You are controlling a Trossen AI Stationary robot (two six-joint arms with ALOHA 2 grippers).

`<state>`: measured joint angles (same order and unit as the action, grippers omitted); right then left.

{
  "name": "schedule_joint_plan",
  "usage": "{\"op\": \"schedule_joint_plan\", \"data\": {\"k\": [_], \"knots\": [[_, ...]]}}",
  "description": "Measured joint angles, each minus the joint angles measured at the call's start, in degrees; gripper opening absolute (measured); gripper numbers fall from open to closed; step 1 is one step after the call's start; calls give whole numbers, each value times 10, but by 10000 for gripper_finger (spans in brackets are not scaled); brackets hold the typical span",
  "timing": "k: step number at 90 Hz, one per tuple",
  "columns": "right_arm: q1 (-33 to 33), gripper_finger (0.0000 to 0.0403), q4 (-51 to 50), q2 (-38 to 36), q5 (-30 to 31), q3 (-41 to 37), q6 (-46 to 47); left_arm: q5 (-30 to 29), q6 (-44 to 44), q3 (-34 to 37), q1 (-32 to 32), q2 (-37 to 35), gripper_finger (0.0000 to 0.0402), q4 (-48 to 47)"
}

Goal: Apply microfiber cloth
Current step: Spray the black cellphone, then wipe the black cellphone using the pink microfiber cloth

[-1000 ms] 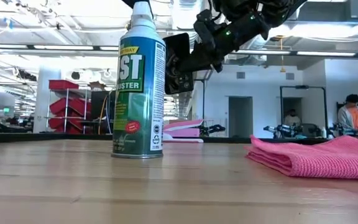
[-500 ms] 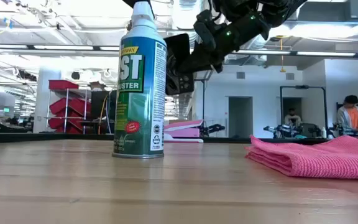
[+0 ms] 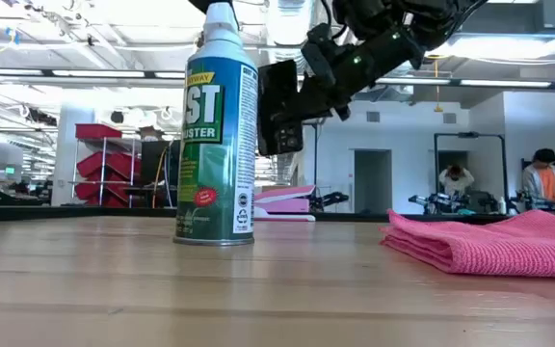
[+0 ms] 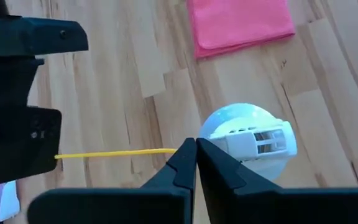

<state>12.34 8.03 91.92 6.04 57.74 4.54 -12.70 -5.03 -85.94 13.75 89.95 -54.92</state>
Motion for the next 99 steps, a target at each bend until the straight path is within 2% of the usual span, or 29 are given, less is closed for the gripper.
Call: {"op": "schedule_joint_plan", "data": {"k": [36,56,71,86,99], "knots": [[0,14,1,0,-3,0,0,4,1,9,-1,-3,0,8],[0,14,2,-6,-3,0,0,-41,-3,9,-3,-13,0,-1],[0,14,3,-34,-2,0,-6,-71,2,-20,-4,-21,0,-21],[1,14,13,-83,24,-41,-8,-85,-7,-43,-3,-37,0,-8],[9,14,24,-136,34,-98,6,-80,-44,-50,-3,-41,0,72]]}}
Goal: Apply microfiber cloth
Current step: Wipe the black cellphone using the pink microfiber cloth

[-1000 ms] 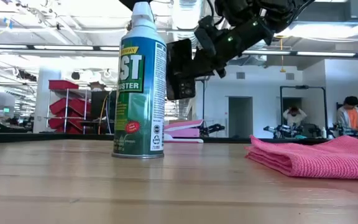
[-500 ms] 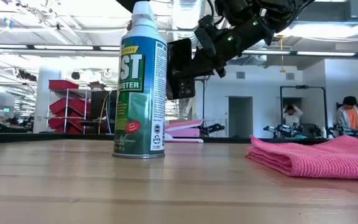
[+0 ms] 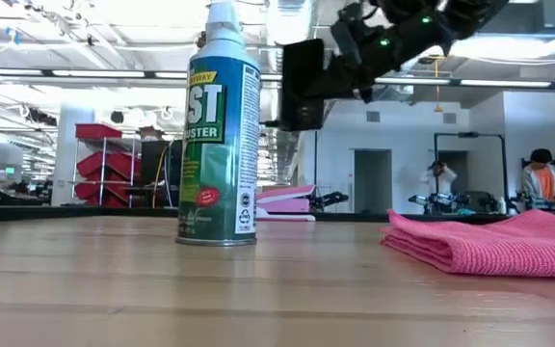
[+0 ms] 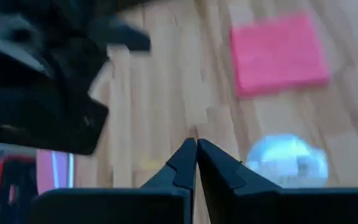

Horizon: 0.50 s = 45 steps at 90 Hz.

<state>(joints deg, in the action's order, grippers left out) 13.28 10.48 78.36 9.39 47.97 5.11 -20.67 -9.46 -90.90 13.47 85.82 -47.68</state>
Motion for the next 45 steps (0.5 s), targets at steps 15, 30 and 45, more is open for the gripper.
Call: {"op": "schedule_joint_plan", "data": {"k": [15,30,45], "knots": [[7,14,0,-57,3,-63,14,55,-55,3,-13,50,0,74],[11,14,2,-107,11,-115,29,118,-69,0,-33,112,0,146],[11,14,-3,-144,12,-156,40,137,-87,-38,-34,183,0,150]]}}
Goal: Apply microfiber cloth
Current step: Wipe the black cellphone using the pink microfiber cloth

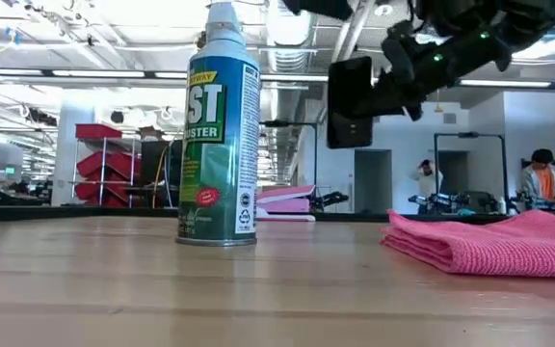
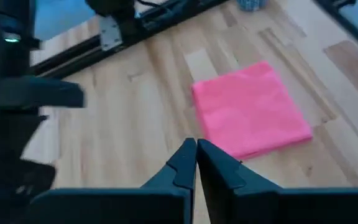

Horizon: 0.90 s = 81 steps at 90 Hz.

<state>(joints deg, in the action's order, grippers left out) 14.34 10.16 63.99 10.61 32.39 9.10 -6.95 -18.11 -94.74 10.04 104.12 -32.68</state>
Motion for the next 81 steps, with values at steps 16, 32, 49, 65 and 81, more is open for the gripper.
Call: {"op": "schedule_joint_plan", "data": {"k": [16,32,49,65,81], "knots": [[-1,14,-6,-22,0,-26,11,19,-17,-85,8,78,0,-34],[-9,14,-9,-27,1,-37,10,52,-26,-168,14,151,0,-55],[-19,14,-19,-27,1,-37,5,67,-24,-231,14,218,0,-112],[-24,14,-27,-34,1,-37,1,63,-23,-285,22,261,0,-186],[-29,14,-24,-42,1,-37,0,58,-23,-316,29,292,0,-203]]}}
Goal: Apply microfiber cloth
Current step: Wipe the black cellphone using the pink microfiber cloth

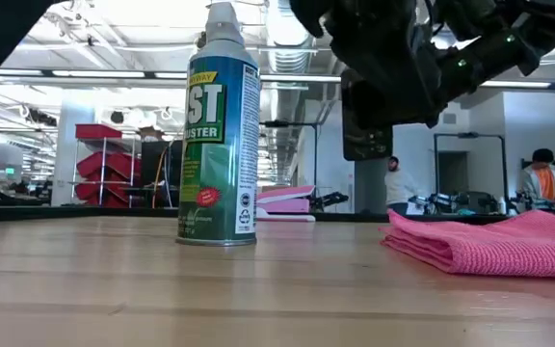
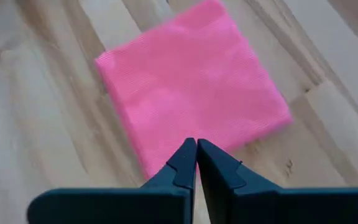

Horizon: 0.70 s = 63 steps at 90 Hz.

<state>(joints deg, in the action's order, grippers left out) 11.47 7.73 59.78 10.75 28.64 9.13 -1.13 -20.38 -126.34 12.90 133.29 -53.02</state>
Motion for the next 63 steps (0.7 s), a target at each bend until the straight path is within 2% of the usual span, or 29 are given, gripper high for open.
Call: {"op": "schedule_joint_plan", "data": {"k": [14,26,54,63], "knots": [[-6,14,-5,-2,0,0,-1,1,1,-2,3,10,0,37],[-6,14,-16,-2,0,0,1,29,14,-1,3,20,0,63],[-7,14,-22,-2,-1,0,0,62,60,0,-1,44,0,39],[-14,14,-22,-2,0,0,-1,79,84,0,0,55,13,28]]}}
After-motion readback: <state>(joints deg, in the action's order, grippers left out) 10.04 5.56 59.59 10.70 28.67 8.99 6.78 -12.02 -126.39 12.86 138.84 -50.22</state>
